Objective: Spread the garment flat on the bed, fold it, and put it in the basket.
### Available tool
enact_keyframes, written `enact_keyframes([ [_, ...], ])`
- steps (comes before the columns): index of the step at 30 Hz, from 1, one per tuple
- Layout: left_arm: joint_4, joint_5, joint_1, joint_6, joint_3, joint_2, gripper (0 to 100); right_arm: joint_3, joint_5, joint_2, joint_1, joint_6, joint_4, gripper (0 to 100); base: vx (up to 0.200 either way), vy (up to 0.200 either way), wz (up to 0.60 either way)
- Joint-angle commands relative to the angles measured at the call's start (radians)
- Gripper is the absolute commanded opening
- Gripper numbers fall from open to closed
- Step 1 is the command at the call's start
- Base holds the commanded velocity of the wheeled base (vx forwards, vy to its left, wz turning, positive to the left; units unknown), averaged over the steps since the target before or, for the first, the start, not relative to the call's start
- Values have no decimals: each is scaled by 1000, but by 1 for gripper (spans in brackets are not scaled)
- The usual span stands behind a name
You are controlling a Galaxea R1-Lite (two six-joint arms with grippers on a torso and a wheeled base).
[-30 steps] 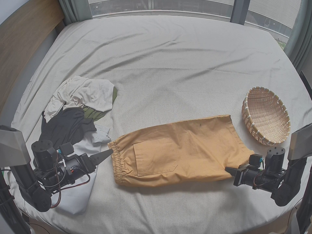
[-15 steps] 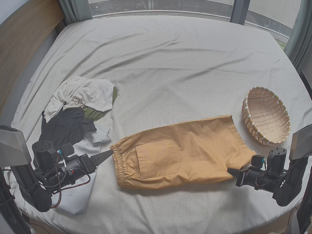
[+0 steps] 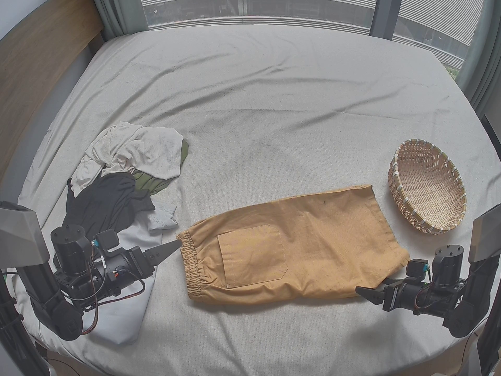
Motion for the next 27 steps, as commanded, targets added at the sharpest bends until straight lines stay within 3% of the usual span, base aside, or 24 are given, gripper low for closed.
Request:
enact_keyframes([
  [1,0,0,0,-1,0,-1,100,19,2,21,41,-2,11,100,0,0,0],
  [7,0,0,0,-1,0,-1,100,19,1,31,171,-2,57,100,0,0,0],
  [14,1,0,-3,-13,8,5,100,19,2,6,282,4,-17,100,0,0,0],
  [27,0,-6,-15,-13,32,1,100,-58,77,-233,303,39,-20,100,0,0,0],
])
